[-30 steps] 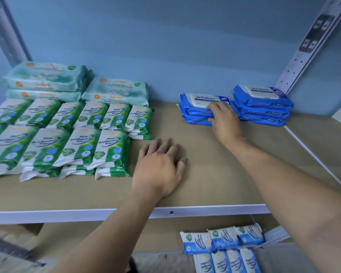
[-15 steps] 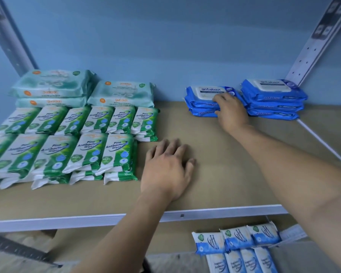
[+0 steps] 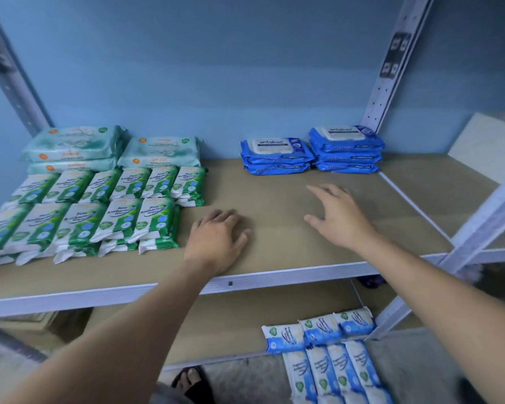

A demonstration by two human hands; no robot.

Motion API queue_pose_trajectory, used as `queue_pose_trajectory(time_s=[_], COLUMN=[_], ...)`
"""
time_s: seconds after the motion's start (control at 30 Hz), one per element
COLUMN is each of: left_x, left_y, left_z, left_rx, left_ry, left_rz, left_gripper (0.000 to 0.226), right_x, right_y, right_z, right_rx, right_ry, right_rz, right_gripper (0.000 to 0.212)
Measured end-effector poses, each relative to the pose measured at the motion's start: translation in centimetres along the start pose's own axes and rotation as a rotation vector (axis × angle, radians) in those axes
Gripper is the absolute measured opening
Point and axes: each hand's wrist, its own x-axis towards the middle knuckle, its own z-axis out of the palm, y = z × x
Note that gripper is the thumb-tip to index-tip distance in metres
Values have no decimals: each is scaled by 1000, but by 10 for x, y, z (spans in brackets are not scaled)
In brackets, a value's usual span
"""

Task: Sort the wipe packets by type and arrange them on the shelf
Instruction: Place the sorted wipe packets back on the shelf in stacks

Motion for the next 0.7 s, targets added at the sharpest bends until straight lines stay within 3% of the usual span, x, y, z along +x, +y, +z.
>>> queue_pose_trajectory(time_s=[0.2, 0.37, 0.5, 0.6, 0.7], left_x=[-43, -82, -113, -130, -135], left_y=[35, 74, 98, 103, 100], left_z=[0, 1, 12, 36, 69], left_rx=[-133, -314, -397, -358, -312], left_ry=[35, 103, 182, 113, -34], left_rz=[74, 177, 216, 234, 132], left_gripper=[68, 44, 25, 16, 19], right_x=[-82, -141, -175, -195, -215], right_y=[6, 13, 33, 60, 92], right_z=[-8, -4, 10, 31, 59], right_rx=[56, 107, 158, 194, 227], right_ry=[73, 148, 160, 100, 21], right_rz=[-2, -10, 86, 186, 285], right_gripper=[60, 48, 41, 40, 41])
